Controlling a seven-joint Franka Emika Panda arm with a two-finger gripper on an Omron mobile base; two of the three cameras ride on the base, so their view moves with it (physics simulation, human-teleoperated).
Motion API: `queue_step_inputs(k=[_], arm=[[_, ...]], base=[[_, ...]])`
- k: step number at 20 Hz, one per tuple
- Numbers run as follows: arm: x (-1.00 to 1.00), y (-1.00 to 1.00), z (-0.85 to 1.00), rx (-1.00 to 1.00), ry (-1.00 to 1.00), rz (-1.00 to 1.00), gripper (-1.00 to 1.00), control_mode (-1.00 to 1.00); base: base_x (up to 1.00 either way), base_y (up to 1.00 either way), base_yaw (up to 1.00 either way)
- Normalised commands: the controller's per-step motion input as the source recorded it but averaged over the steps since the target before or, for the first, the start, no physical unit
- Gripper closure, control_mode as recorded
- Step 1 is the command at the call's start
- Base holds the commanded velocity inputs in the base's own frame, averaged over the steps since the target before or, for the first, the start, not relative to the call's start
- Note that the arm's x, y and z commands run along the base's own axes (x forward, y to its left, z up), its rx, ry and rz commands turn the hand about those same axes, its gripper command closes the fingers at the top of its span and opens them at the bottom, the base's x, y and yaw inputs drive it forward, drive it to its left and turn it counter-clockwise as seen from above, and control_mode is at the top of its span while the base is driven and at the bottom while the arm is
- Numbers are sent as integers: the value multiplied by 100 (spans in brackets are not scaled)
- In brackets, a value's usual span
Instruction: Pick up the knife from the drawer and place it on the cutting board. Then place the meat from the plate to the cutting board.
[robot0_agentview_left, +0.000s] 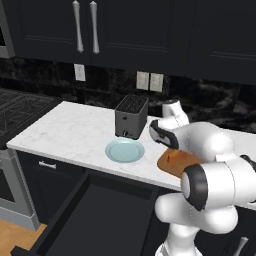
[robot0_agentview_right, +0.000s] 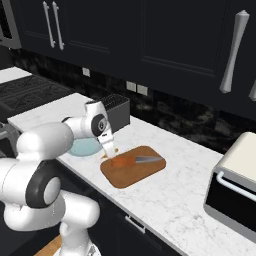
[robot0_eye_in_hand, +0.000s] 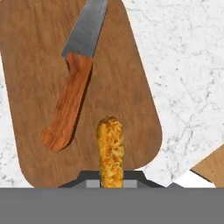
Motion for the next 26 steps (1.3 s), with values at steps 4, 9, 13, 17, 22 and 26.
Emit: queue_step_inputs(k=[4,9,13,17,22,26], arm=[[0,-60,-6,2,4,-25,100,-100],[0,-26,-21,0,1,-16,100,-100],[0,0,-32,0,0,-6,100,-100],[0,0,-35,0,0,0,100,-100],[0,-10,-31,0,1,0,100,-100],[0,-6,-39,1,2,0,100,-100]], base=[[0,0,0],[0,0,0],[0,0,0],[0,0,0],[0,0,0],[0,0,0]])
